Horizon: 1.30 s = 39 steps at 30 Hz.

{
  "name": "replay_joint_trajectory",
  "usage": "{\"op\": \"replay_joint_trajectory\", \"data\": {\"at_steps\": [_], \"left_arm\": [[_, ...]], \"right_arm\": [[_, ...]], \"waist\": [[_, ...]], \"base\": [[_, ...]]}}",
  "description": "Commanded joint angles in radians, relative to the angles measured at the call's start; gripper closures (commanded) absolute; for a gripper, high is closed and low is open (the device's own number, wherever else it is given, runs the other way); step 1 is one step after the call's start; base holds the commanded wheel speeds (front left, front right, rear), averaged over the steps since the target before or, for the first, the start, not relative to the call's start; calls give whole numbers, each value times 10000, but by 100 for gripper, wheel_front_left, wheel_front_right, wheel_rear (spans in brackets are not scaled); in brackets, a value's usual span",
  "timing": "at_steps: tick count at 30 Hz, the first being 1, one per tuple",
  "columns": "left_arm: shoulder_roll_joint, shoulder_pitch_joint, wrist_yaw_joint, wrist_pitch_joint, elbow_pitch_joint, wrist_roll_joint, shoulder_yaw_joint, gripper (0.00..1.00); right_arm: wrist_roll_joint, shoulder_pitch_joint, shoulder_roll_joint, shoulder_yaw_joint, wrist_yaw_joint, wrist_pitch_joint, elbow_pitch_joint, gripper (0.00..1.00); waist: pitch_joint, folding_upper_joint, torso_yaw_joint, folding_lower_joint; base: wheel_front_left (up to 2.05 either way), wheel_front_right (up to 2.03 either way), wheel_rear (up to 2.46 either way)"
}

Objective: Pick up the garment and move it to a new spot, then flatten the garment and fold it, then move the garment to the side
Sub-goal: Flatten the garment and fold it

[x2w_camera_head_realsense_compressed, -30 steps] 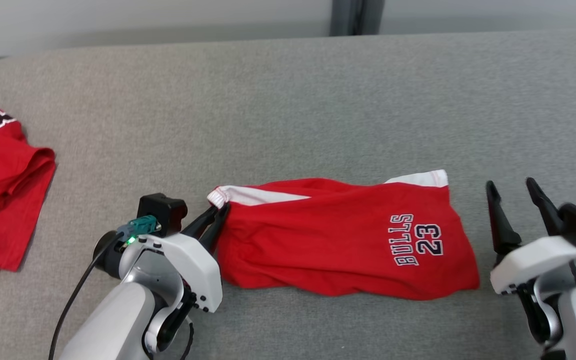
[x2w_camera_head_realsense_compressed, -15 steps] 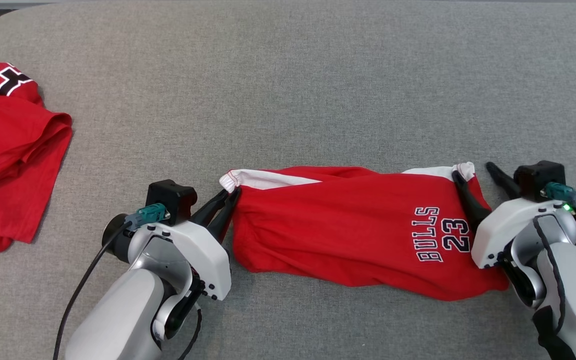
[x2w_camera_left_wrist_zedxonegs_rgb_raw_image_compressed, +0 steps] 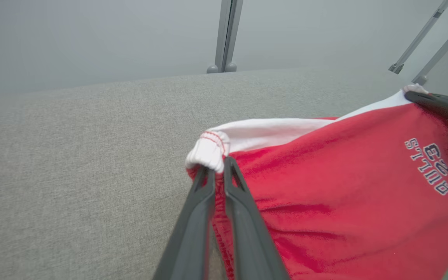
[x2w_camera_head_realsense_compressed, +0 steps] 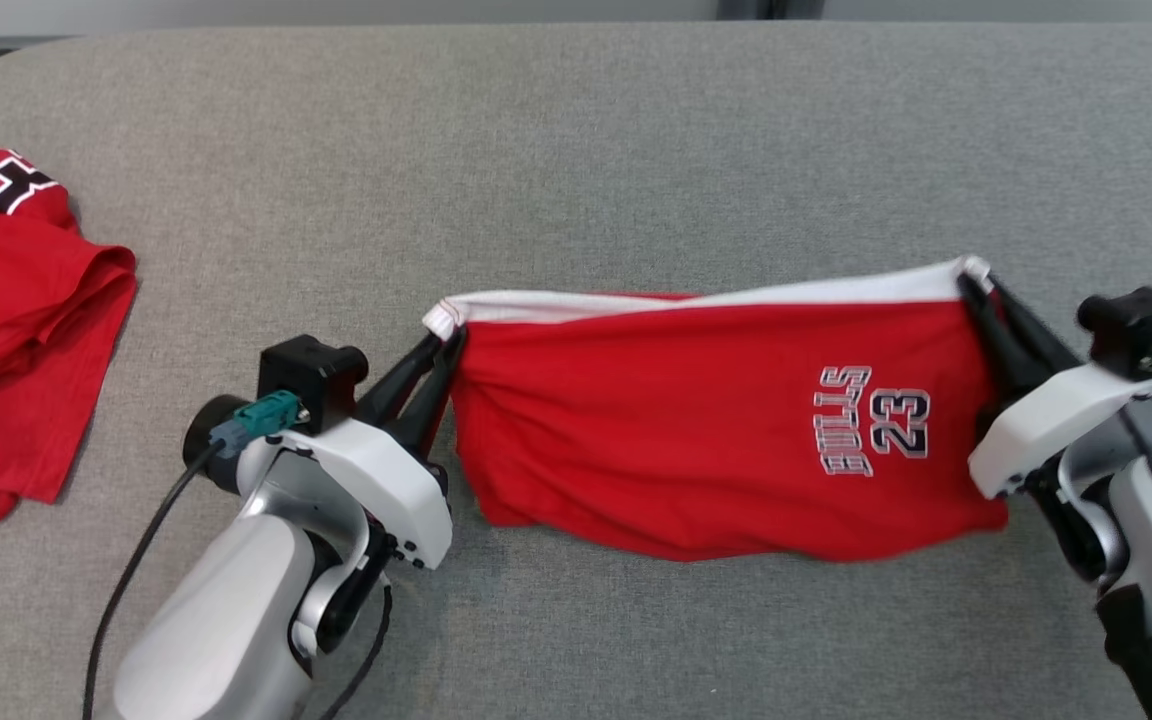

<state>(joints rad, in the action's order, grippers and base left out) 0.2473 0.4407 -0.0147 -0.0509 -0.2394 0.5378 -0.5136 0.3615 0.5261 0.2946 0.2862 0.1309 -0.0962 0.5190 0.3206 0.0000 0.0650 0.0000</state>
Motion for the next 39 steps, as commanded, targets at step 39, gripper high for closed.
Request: {"op": "replay_joint_trajectory", "data": {"at_steps": [39], "left_arm": [[-57,7124,1133,1701,-1754,-308,956,100]], "right_arm": [[-498,5729,731,-1253,-2,-128,-1823,100]], "waist": [[90,0,-803,0]], "base": [[0,0,0]]}}
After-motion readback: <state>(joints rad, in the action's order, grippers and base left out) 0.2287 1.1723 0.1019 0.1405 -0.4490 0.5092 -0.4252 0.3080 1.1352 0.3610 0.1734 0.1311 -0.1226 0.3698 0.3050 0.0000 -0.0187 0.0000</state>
